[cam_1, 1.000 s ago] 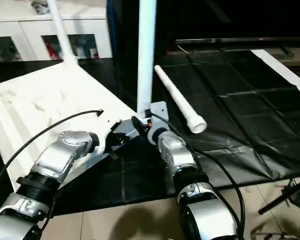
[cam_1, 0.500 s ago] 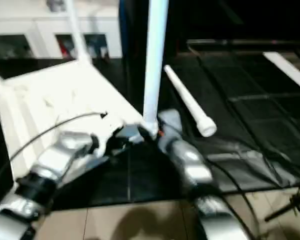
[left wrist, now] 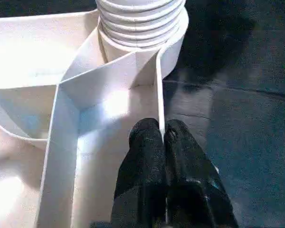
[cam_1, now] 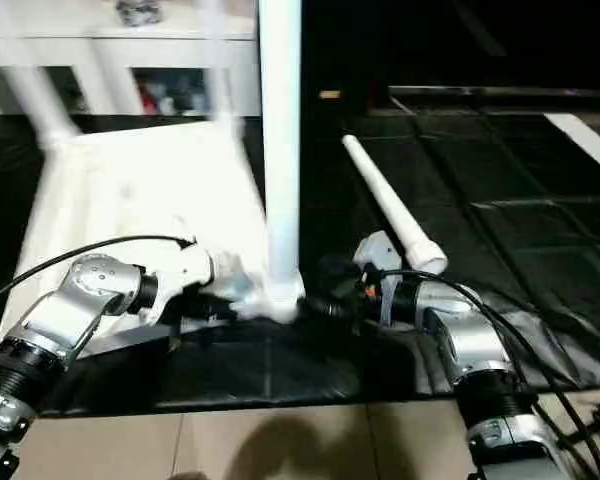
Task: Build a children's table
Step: Rotate leg to tighten
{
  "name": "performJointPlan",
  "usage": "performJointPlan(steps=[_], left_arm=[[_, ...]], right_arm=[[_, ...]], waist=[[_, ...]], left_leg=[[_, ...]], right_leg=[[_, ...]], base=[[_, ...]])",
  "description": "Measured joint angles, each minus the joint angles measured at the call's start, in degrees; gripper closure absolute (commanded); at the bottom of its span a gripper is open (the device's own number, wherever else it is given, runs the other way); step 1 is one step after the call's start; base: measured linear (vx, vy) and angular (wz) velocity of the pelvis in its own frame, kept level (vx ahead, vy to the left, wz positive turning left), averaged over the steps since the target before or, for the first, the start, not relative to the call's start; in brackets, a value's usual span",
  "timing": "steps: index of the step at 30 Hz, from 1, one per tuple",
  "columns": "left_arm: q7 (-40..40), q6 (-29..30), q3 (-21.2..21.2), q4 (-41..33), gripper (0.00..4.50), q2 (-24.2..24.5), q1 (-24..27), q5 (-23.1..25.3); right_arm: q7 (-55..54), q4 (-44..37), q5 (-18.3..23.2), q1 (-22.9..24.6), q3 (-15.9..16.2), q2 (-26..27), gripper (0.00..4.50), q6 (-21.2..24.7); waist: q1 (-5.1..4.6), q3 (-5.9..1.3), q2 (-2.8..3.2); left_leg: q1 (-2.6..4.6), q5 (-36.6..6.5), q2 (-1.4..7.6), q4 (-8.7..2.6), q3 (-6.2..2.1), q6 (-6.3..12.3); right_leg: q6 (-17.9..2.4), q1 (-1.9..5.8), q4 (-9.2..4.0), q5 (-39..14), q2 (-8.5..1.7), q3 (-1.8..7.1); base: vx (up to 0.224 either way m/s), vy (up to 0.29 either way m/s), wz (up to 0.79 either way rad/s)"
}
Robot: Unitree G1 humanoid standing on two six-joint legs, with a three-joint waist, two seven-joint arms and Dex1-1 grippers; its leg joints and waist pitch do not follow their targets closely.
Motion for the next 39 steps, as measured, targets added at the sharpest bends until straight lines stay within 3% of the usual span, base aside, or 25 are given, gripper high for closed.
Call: performJointPlan(steps=[10,11,15,16,19,20,23,26,36,39], left_arm=[[-5.9,-4.9,-2.7,1.0,4.5,1.1,-1.4,0.6],[-6.0,-5.1,-2.7,1.0,4.5,1.1,-1.4,0.6],[-6.9,-6.3,-3.2,1.1,4.5,1.2,-1.7,1.0],[-6.9,-6.5,-3.2,1.2,4.5,1.2,-1.7,1.1],[-7.0,-7.0,-3.3,1.6,4.5,1.2,-1.9,1.1],[-7.0,-7.1,-3.3,1.7,4.5,1.2,-1.9,1.1],[-7.1,-7.8,-3.3,2.1,4.5,1.2,-2.0,1.1],[-7.1,-8.2,-3.4,2.3,4.5,1.2,-2.1,1.1],[-7.1,-8.2,-3.4,2.4,4.5,1.1,-2.1,1.2],[-6.9,-5.7,-2.5,2.8,4.5,0.1,-2.2,0.9]], right_arm=[[7.3,0.3,-2.5,-3.1,4.8,-0.6,0.01,-0.4],[7.4,0.3,-2.5,-3.1,5.0,-0.5,0.28,-0.4],[8.7,1.1,-3.3,-3.8,6.6,0.1,0.4,-0.4],[8.8,1.4,-3.5,-4.1,6.9,0.2,0.66,-0.4],[9.2,2.0,-3.7,-4.6,7.3,0.8,0.78,-0.4],[9.2,2.4,-3.8,-4.7,7.4,1.1,1.08,-0.4],[9.7,3.3,-4.2,-5.0,7.9,1.6,1.18,-0.4],[10.2,3.6,-4.3,-5.4,8.0,1.7,1.56,-0.4],[10.8,4.6,-4.5,-6.0,8.1,1.9,1.75,-0.9],[10.3,4.0,-4.1,-5.4,7.5,2.1,1.75,0.2]], waist=[[0.29,-0.02,-0.02],[0.28,-0.02,-0.02],[0.0,-0.02,-0.02],[-0.04,-0.02,-0.02],[-0.05,-0.02,-0.02],[-0.05,-0.02,-0.02],[-0.05,-0.02,-0.02],[-0.05,-0.02,-0.03],[-0.04,-0.03,-0.04],[0.03,-0.03,-0.04]], left_leg=[[-0.09,0.0,0.01,0.01,-0.01,0.0],[-0.1,0.0,0.01,0.01,-0.01,0.0],[-0.13,0.0,0.02,0.01,-0.01,0.0],[-0.13,0.0,0.02,0.01,-0.01,0.0],[-0.12,0.0,0.02,0.01,-0.01,0.0],[-0.11,0.0,0.02,0.01,-0.01,0.0],[-0.11,0.0,0.02,0.01,-0.01,-0.01],[-0.11,0.0,0.02,0.01,-0.01,-0.01],[-0.1,0.0,0.02,0.02,-0.01,-0.01],[-0.06,0.0,0.02,0.03,0.0,0.0]], right_leg=[[0.1,0.03,0.02,-0.1,-0.02,0.0],[0.1,0.03,0.02,-0.1,-0.02,0.0],[0.1,-0.01,0.03,-0.1,-0.01,0.0],[0.1,-0.01,0.04,-0.1,-0.01,0.0],[0.1,0.0,0.03,-0.1,-0.01,0.0],[0.1,0.01,0.03,-0.1,-0.01,0.0],[0.1,0.01,0.04,-0.1,-0.01,0.0],[0.1,0.0,0.04,-0.1,-0.01,0.0],[0.1,0.0,0.06,-0.1,-0.01,0.0],[0.1,0.05,0.08,-0.1,-0.02,0.0]], base=[[0.0,0.0,0.0],[0.0,0.0,0.0],[0.0,0.0,0.0],[0.0,0.0,0.0],[0.0,0.0,0.0],[0.0,0.0,0.0],[0.0,0.0,0.0],[0.0,0.0,0.0],[0.0,0.0,0.0],[0.0,0.0,0.0]])
